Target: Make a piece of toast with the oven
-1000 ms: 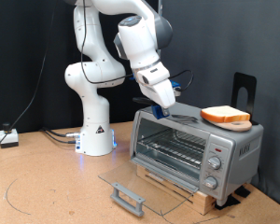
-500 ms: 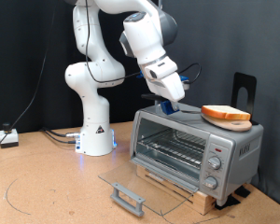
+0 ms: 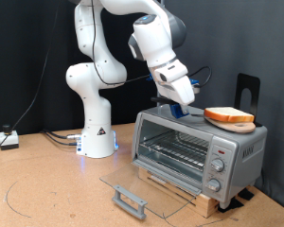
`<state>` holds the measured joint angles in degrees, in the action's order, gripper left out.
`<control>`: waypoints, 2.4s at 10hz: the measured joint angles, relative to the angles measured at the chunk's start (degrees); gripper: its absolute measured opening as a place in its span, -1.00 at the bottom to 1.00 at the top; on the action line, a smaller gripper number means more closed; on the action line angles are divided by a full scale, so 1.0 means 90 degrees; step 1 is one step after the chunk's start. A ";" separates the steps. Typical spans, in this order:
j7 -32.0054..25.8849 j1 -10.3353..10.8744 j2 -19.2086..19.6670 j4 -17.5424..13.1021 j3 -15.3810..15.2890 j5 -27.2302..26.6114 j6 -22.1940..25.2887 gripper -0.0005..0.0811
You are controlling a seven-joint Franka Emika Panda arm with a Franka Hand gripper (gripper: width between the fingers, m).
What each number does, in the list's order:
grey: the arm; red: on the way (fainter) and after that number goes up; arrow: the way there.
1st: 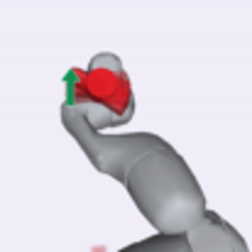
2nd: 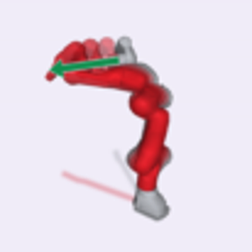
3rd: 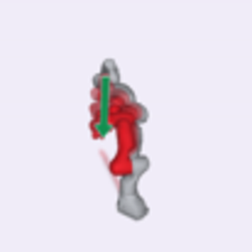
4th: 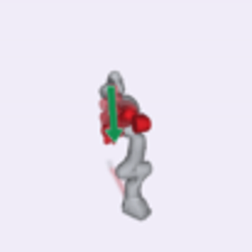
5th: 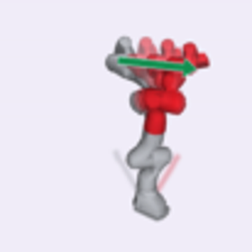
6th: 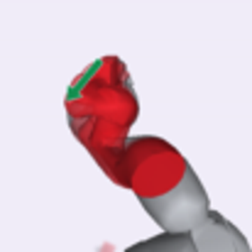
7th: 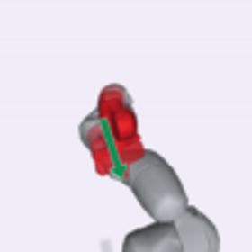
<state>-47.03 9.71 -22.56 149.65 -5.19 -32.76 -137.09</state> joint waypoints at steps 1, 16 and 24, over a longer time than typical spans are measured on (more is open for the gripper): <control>0.0042 0.0039 0.0129 -0.0048 -0.0090 -0.0078 -0.0133 0.11; -0.0471 0.0183 0.0378 -0.0381 0.0016 -0.1747 0.0056 0.11; -0.0579 -0.0216 0.0182 -0.0345 0.0510 -0.1501 0.0951 0.11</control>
<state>-52.23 7.76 -20.92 146.54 -0.61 -46.27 -128.54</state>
